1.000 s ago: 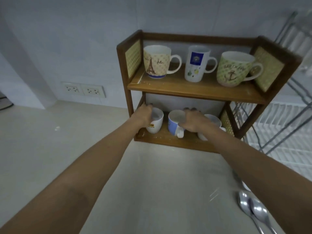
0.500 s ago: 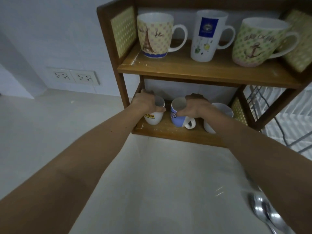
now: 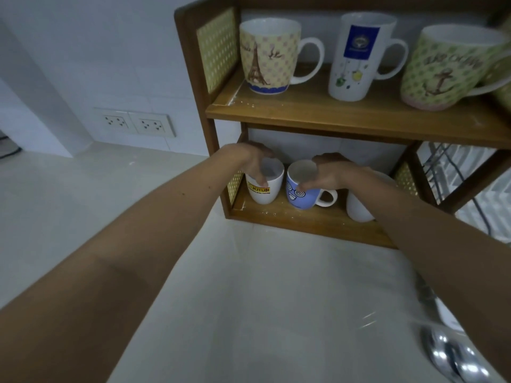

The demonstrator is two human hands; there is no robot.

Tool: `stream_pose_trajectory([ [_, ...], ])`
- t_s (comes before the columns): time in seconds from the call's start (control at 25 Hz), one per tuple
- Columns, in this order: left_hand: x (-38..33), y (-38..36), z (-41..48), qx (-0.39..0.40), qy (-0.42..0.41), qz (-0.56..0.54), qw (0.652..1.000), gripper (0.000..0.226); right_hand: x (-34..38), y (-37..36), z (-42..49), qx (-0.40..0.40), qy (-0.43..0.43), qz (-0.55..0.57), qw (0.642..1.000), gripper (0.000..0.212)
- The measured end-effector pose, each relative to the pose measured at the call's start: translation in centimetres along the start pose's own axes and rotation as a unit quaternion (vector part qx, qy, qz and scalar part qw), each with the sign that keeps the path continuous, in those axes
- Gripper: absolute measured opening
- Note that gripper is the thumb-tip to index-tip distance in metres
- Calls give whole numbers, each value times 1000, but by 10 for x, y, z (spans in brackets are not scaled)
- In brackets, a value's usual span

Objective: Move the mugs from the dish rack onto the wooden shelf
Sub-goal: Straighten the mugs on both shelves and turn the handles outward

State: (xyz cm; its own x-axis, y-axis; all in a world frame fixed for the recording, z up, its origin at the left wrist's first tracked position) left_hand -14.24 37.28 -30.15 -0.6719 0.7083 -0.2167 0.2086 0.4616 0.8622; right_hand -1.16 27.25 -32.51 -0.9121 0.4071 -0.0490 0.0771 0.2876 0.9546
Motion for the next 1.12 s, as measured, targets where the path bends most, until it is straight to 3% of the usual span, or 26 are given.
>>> stream_pose_trajectory([
  [0.4,11,-3,13,-59,-13,-25,998,90,0,-3,4,20,37,5,999,80],
  [0.72,13,-2,16,-64,4,-15,998,93,-4,-2,-1,62,51,-32,996,99],
  [0.8,19,-1,15,-60,13,-5,998,95,-17,11,-2,51,30,35,998,101],
  [0.88,12,-5,15,-68,3,19,997,99,-47,25,-5,5,-15,88,996,85],
  [0.96,-11,-11,16,-76,-44,19,996,101,-80,23,-10,19,-64,61,996,71],
  [1.12,-62,-26,21,-80,-128,10,989,93,-109,-10,-29,154,-133,-4,979,103],
])
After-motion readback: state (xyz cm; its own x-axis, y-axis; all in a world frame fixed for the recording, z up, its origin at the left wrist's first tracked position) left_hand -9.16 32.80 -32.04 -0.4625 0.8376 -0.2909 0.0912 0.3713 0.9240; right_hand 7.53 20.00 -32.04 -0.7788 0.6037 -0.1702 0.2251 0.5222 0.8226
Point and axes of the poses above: each hand's wrist, its own z-axis towards the middle knuckle, its own y-axis out of the back of the hand, x = y × z, the point moved 7 cm from there along z, towards the middle knuckle, and after that the axes turned 13 degrees about -z, right-handed, at the moved point
